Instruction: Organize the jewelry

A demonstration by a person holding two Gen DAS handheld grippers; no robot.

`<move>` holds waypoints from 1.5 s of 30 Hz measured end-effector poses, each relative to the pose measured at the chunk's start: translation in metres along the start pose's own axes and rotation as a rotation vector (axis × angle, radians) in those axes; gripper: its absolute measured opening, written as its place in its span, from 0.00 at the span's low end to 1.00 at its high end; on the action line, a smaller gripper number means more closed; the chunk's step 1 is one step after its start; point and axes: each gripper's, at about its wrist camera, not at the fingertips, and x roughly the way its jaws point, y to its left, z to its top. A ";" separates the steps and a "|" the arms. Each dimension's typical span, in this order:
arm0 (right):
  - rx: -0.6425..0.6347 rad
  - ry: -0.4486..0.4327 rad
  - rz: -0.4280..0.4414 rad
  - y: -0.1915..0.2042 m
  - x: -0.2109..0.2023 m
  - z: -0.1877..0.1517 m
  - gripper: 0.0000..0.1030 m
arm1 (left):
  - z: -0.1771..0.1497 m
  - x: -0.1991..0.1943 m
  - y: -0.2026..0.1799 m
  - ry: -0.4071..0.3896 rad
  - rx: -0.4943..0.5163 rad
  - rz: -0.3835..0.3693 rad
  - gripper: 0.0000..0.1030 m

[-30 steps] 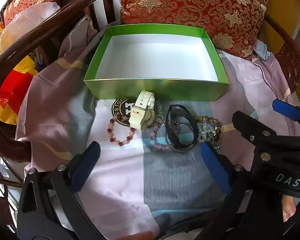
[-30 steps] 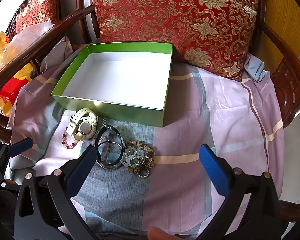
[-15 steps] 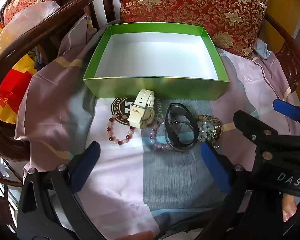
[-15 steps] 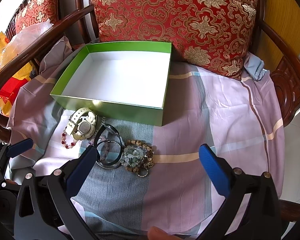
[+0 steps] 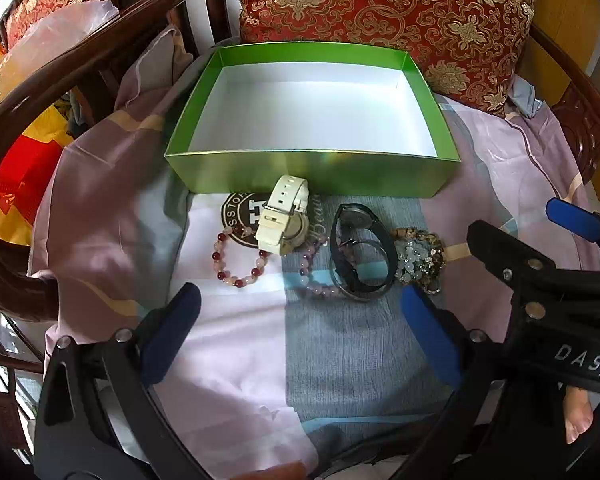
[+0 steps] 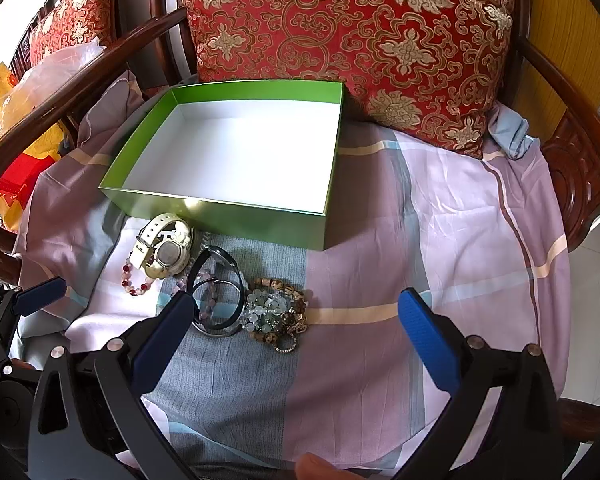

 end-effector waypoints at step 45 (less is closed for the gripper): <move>-0.103 0.121 0.038 -0.024 0.061 -0.007 0.46 | -0.003 0.037 0.030 0.053 -0.024 0.001 0.72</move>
